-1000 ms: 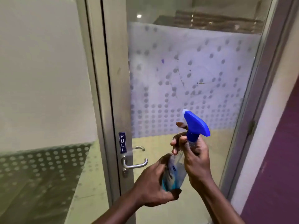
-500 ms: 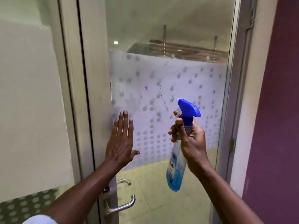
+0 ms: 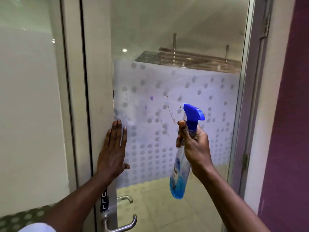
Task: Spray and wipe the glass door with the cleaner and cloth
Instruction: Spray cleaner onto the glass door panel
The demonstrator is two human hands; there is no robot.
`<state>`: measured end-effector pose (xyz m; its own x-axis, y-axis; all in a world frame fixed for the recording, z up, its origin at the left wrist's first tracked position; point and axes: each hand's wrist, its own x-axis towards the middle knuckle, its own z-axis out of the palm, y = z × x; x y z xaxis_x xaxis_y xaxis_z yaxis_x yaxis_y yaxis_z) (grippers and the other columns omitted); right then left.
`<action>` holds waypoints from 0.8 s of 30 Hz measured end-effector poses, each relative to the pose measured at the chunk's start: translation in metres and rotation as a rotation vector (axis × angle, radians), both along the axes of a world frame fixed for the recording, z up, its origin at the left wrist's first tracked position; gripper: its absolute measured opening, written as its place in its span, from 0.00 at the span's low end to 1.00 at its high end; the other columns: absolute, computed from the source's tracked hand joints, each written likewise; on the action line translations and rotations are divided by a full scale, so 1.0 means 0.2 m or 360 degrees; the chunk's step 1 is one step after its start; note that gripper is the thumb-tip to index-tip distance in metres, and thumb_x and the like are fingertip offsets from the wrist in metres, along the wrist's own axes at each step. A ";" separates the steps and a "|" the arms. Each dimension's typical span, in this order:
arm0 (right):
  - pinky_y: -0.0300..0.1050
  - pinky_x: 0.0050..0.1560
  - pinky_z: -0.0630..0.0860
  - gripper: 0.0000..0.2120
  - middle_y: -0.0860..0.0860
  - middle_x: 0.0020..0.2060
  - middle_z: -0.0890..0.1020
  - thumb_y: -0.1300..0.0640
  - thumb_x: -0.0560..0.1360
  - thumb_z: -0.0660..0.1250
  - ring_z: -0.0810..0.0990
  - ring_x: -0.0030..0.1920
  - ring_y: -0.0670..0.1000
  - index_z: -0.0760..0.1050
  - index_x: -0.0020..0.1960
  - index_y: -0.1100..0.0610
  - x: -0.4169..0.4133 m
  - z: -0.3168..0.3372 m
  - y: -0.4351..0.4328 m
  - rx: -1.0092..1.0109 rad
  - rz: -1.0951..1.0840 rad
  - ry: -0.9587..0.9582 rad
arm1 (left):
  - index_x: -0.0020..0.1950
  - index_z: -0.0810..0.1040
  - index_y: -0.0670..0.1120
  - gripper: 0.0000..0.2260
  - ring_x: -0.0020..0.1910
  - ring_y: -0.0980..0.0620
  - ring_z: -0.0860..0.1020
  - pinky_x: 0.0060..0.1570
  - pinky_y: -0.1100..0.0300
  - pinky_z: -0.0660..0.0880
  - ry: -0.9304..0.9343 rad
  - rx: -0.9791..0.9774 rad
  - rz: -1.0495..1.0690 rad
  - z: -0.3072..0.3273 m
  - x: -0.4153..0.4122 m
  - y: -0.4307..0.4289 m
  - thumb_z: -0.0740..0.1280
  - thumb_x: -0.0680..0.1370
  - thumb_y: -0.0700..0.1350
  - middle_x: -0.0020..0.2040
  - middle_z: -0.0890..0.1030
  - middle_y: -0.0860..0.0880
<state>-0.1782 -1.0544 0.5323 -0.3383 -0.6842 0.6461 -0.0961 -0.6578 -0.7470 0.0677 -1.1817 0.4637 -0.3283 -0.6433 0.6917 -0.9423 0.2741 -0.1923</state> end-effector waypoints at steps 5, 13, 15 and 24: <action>0.42 0.39 0.81 0.24 0.45 0.38 0.82 0.32 0.74 0.71 0.81 0.38 0.44 0.81 0.62 0.46 -0.05 -0.07 -0.01 -0.0036 -0.0035 -0.0123 | 0.90 0.36 0.36 0.78 0.90 0.33 0.33 0.92 0.36 0.49 -0.0008 0.0033 0.0046 0.00 0.01 0.02 0.85 0.63 0.71 0.88 0.29 0.32; 0.39 0.36 0.79 0.29 0.50 0.42 0.81 0.36 0.75 0.72 0.78 0.37 0.47 0.79 0.68 0.53 -0.31 -0.05 0.06 -0.0087 -0.0202 -0.0311 | 0.90 0.40 0.36 0.79 0.91 0.31 0.36 0.91 0.34 0.51 0.0043 0.0018 -0.0043 0.00 -0.10 0.01 0.89 0.60 0.65 0.89 0.32 0.32; 0.40 0.36 0.79 0.28 0.51 0.38 0.79 0.36 0.74 0.72 0.77 0.35 0.47 0.81 0.65 0.55 -0.35 -0.03 0.04 -0.0094 -0.0230 -0.0327 | 0.90 0.44 0.34 0.80 0.91 0.30 0.40 0.90 0.32 0.55 0.0080 -0.0042 -0.0001 0.00 -0.07 0.01 0.92 0.56 0.61 0.90 0.36 0.31; 0.41 0.35 0.78 0.28 0.50 0.35 0.75 0.39 0.78 0.71 0.74 0.34 0.47 0.80 0.68 0.58 -0.48 0.03 0.02 -0.0156 -0.0284 -0.0348 | 0.89 0.48 0.32 0.83 0.91 0.27 0.44 0.88 0.29 0.58 0.0103 0.0009 0.0031 -0.01 -0.09 0.00 0.94 0.49 0.56 0.90 0.39 0.29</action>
<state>-0.2735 -1.0497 0.5379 -0.5859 -0.5395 0.6047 -0.0603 -0.7151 -0.6964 0.0500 -1.1818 0.4609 -0.2704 -0.6529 0.7076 -0.9578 0.2567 -0.1292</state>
